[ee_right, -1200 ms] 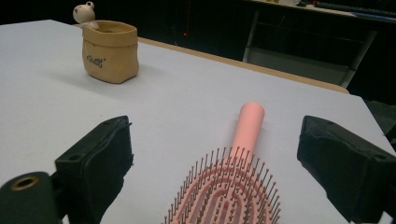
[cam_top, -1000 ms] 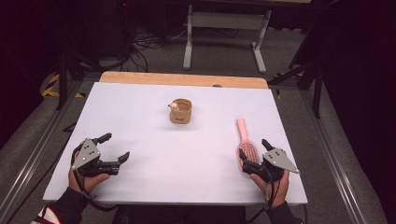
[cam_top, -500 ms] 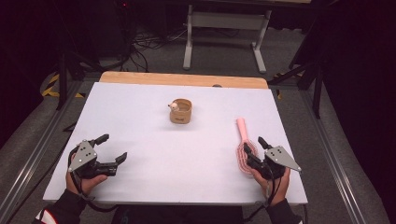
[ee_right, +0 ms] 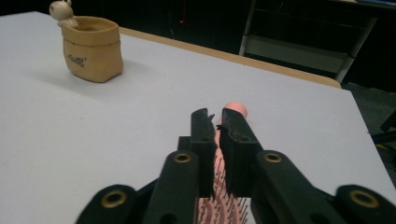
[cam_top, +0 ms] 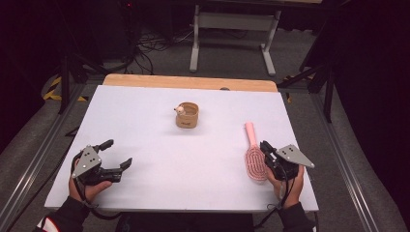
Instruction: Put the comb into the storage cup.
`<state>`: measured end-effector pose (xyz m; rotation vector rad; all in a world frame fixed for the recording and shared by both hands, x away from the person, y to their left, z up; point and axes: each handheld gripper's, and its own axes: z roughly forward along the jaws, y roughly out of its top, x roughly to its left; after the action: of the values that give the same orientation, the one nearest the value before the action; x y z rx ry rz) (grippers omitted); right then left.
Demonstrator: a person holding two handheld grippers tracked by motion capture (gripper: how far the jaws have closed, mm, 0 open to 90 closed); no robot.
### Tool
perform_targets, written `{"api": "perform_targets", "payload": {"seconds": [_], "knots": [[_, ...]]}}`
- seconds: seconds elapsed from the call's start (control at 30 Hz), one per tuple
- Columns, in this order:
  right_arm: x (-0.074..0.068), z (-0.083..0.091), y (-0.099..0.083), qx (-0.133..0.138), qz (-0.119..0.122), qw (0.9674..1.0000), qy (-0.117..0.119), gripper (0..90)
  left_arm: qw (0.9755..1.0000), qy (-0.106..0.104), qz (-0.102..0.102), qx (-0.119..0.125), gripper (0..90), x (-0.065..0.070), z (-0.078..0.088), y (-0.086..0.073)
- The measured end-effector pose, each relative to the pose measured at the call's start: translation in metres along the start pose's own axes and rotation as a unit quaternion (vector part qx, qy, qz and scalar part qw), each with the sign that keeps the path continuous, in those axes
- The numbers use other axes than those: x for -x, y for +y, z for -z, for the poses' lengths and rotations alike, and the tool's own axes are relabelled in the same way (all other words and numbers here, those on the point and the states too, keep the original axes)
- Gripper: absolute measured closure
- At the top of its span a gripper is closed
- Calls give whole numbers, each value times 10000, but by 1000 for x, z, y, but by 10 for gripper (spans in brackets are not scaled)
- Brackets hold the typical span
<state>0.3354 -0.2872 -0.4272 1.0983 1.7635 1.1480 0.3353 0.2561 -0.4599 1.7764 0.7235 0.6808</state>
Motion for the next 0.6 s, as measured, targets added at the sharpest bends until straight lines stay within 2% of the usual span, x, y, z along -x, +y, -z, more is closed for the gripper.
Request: {"api": "perform_targets", "payload": {"seconds": [0.03, 0.07, 0.1, 0.13, 0.17, 0.27, 0.37, 0.47, 0.57, 0.6], "knots": [[2, -6, 3, -118, 131, 9998, -8, 892, 10000, 1, -9, -8, 115, 0, 0, 0], [2, -6, 3, -118, 131, 9998, -8, 892, 10000, 2, 5, -13, 115, 0, 0, 0], [4, -13, 7, -256, 259, 9993, -38, 899, 10000, 27, -11, -25, 115, 0, -1, 0], [4, -13, 7, -256, 259, 9993, -38, 899, 10000, 44, -15, -15, 115, 1, -1, 0], [8, -21, 9, -453, 221, 9986, 140, 900, 10000, 28, -13, -20, 115, 1, -1, 0], [10, -28, 12, -598, 211, 9977, 232, 899, 10000, 24, -5, -38, 115, 1, -2, -1], [16, -46, 18, -992, 131, 9945, 299, 899, 10000, 17, -12, -66, 116, 1, -3, -1], [20, -55, 21, -1076, 160, 9939, 199, 900, 9999, 50, -57, -75, 117, 1, -2, -1], [29, -73, 22, -1421, 83, 9897, 124, 900, 9999, 44, -50, -91, 118, 0, -2, -2], [29, -73, 22, -1421, 83, 9897, 124, 900, 9999, 44, -50, -91, 118, 0, -2, -2]]}}
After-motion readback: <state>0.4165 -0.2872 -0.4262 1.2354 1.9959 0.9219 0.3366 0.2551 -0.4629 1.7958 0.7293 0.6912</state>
